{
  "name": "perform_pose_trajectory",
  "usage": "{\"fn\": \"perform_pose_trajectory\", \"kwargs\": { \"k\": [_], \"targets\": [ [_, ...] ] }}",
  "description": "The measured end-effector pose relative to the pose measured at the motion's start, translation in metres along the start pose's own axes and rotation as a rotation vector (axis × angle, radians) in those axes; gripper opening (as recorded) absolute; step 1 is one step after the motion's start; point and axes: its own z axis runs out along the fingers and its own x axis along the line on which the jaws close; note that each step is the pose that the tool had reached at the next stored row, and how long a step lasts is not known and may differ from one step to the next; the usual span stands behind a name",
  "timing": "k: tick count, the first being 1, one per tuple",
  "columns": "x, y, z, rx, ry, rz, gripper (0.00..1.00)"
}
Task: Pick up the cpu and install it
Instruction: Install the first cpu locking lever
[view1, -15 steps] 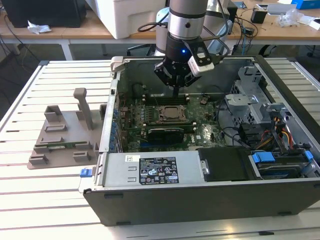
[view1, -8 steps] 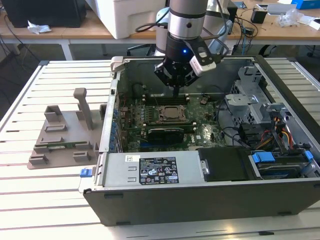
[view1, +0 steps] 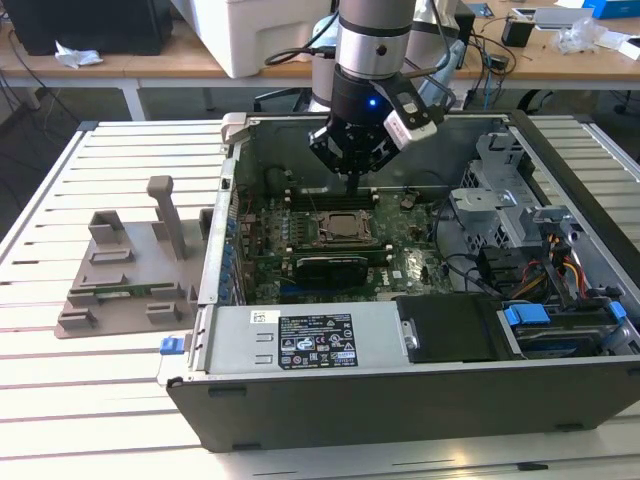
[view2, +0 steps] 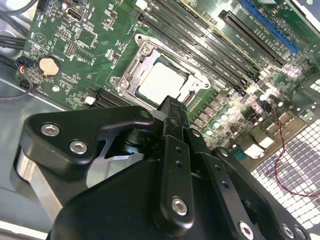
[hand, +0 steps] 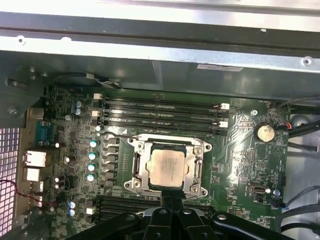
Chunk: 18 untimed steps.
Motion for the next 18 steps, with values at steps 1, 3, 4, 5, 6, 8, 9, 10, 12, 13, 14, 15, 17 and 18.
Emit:
{"fn": "perform_pose_trajectory", "kwargs": {
  "k": [1,3,4,5,6,8,9,10,12,13,14,15,17,18],
  "targets": [
    [0.0000,0.0000,0.0000,0.0002,0.0000,-0.006,0.11],
    [0.0000,0.0000,0.0000,0.0008,0.0002,-0.021,0.11],
    [0.0000,0.0000,0.0000,0.0012,0.0002,-0.031,0.11],
    [0.0000,0.0000,0.0000,0.0014,0.0002,-0.039,0.11],
    [0.0000,0.0000,0.0000,0.0018,0.0004,-0.049,0.11],
    [0.0000,0.0000,0.0000,0.0023,0.0004,-0.061,0.11],
    [0.0000,0.0000,0.0000,0.0028,0.0005,-0.074,0.11],
    [0.0000,0.0000,0.0000,0.0033,0.0006,-0.087,0.11],
    [0.0000,0.0000,0.0000,0.0038,0.0007,-0.099,0.11],
    [0.0000,0.0000,0.0000,0.0041,0.0008,-0.106,0.11],
    [0.0000,0.0000,0.0000,0.0042,0.0008,-0.111,0.11],
    [0.0000,0.0000,0.0000,0.0046,0.0008,-0.121,0.11],
    [0.0000,0.0000,0.0000,0.0051,0.0009,-0.132,0.11],
    [0.0000,0.0000,0.0000,0.0051,0.0010,-0.133,0.11]
  ]
}}
